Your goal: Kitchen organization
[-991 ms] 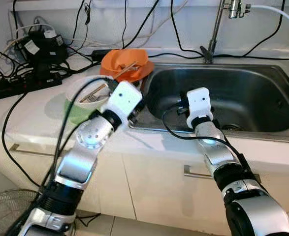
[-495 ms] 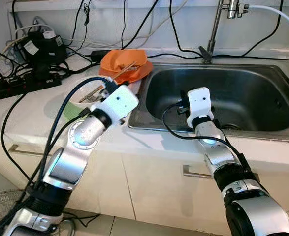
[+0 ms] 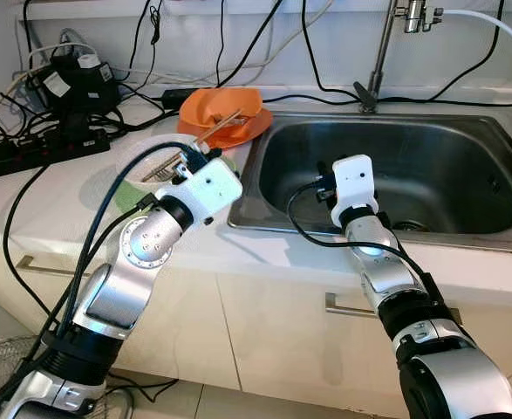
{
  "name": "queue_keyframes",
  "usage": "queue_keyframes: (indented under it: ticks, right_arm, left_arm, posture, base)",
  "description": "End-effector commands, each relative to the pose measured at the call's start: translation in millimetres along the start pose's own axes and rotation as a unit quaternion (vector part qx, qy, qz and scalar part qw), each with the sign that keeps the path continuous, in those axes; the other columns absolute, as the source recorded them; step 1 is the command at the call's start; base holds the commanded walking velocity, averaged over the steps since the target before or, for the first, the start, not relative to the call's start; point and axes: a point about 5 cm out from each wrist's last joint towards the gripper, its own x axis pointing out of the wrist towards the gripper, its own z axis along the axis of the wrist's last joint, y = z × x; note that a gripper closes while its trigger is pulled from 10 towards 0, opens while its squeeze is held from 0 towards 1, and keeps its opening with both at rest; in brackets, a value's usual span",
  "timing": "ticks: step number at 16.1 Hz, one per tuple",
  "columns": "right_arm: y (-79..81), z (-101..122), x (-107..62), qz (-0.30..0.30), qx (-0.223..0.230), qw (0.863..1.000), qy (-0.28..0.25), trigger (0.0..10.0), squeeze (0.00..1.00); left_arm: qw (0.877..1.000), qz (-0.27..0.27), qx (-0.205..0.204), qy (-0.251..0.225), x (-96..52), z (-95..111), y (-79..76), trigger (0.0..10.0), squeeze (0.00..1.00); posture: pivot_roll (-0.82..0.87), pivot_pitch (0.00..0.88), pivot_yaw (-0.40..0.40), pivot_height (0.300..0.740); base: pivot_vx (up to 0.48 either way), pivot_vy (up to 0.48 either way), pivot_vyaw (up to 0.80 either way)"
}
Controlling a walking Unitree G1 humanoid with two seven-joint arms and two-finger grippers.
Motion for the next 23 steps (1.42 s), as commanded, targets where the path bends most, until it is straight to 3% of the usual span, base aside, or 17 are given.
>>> queue_keyframes:
  ticks: [1,2,4,5,14,21,22,23]
  right_arm:
    - [0.5,0.5,-1.4,-0.002,0.011,1.0,-0.003,10.0,0.78]
    - [0.4,0.8,-1.6,-0.002,0.016,1.0,-0.005,10.0,1.0]
    - [0.3,0.9,-1.5,-0.001,0.01,1.0,-0.004,10.0,1.0]
    - [-0.1,0.8,-1.4,-0.002,0.006,1.0,-0.003,10.0,0.0]
    - [1.4,2.9,-0.3,-0.001,0.006,1.0,-0.007,10.0,0.0]
    - [0.8,3.1,-1.1,-0.004,0.006,1.0,-0.01,10.0,0.0]
    - [0.4,2.7,-1.6,-0.005,0.006,1.0,-0.01,10.0,0.0]
    - [0.2,2.2,-2.0,-0.005,0.005,1.0,-0.01,10.0,0.0]
  left_arm:
    - [1.0,0.0,0.019,0.018,0.1,-8.0,-1.7,10.0,0.0]
    - [0.999,-0.001,0.023,0.022,0.8,-9.5,-3.6,10.0,0.0]
    - [1.0,0.0,0.018,0.022,2.2,-9.8,-5.5,10.0,0.0]
    - [1.0,0.002,0.018,0.023,3.1,-10.0,-6.2,10.0,0.0]
    - [0.996,0.06,0.065,0.028,27.2,-9.8,-0.9,10.0,0.0]
    - [0.994,0.074,0.068,0.05,45.2,-18.5,1.5,10.0,0.0]
    - [0.994,0.073,0.066,0.054,46.4,-20.5,0.4,9.4,0.0]
    - [0.994,0.07,0.065,0.058,47.1,-22.4,-1.2,3.7,0.0]
  posture:
    - [0.1,0.029,0.087,0.74]
    - [0.09,0.03,0.085,0.74]
    - [0.09,0.03,0.083,0.74]
    - [0.09,0.031,0.08,0.74]
    - [0.08,0.009,0.082,0.74]
    - [0.05,0.0,0.095,0.74]
    - [0.05,0.0,0.095,0.74]
    - [0.05,0.0,0.095,0.74]
  base:
    - [0.0,0.0,0.0]
    - [0.0,0.0,0.0]
    - [0.0,0.0,0.0]
    - [0.0,0.0,0.0]
    - [0.0,0.0,0.0]
    - [0.0,0.0,0.0]
    - [0.0,0.0,0.0]
    - [0.0,0.0,0.0]
